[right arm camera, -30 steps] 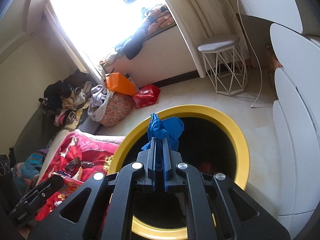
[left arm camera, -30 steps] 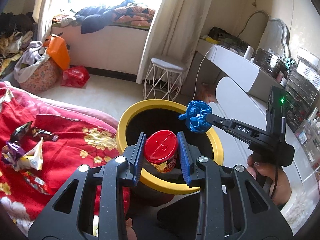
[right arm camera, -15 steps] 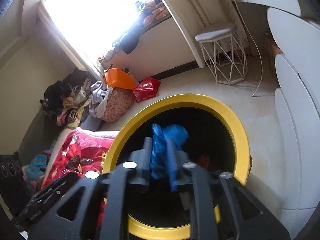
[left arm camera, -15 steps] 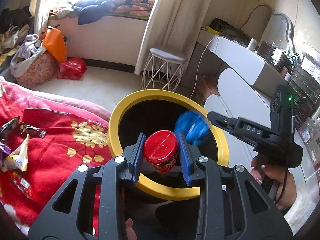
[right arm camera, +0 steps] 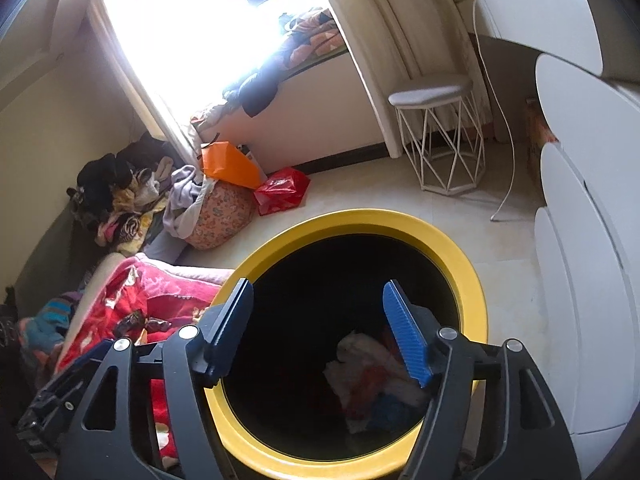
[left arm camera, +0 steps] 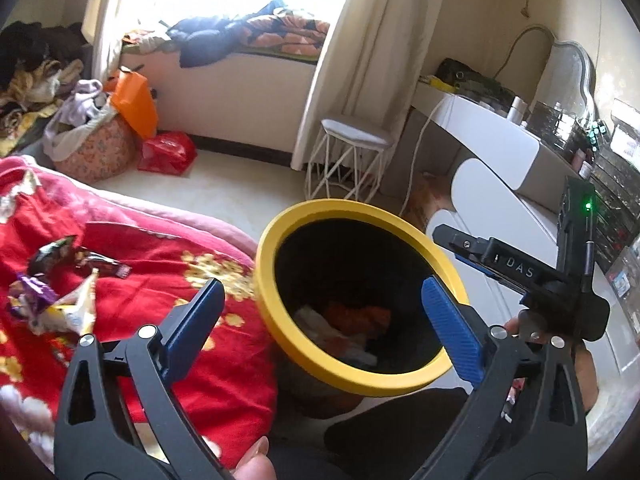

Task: Collect trash
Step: 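Move both tools back to the wrappers on the bedspread, then grasp purple wrapper with left tool while right tool grasps red snack wrapper, then carry purple and red wrappers over the bin with both tools, then open both tools to drop the wrappers into the bin, then move both tools back toward the wrappers on the bedspread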

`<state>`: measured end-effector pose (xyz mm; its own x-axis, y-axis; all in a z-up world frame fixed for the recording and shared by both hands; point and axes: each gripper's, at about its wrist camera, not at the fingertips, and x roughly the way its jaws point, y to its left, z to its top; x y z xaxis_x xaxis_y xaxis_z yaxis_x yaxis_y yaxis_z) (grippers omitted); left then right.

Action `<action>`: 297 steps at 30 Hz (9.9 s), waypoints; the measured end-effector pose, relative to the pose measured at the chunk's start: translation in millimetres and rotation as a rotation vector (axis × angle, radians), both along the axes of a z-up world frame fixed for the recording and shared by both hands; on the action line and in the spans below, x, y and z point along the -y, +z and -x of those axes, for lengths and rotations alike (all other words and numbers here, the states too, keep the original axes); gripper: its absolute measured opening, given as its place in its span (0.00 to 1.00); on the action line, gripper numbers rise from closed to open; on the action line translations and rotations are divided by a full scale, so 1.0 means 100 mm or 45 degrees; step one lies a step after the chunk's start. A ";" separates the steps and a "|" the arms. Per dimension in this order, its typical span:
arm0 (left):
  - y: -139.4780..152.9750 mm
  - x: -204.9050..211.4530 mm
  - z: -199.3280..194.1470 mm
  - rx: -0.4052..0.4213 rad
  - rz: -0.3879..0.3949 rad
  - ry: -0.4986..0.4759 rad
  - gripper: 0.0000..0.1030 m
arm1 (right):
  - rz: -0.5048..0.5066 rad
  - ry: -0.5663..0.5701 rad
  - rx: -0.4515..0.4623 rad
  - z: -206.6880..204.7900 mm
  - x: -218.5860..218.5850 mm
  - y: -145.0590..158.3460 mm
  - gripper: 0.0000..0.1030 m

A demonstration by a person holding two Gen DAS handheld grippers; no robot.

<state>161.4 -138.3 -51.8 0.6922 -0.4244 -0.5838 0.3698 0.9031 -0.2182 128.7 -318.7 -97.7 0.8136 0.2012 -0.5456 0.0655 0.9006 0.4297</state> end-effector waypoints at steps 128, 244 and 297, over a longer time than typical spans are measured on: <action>-0.58 -2.44 -0.11 -0.240 0.328 0.600 0.34 | 0.219 1.015 -0.200 -0.09 -3.00 -0.47 0.21; 0.00 -0.12 0.07 -0.055 0.038 -0.075 0.33 | 0.013 0.043 -0.012 -0.05 -0.15 0.01 0.21; -0.03 -0.28 0.02 -0.023 0.054 0.069 0.90 | -0.008 0.044 0.010 -0.03 -0.15 0.01 0.75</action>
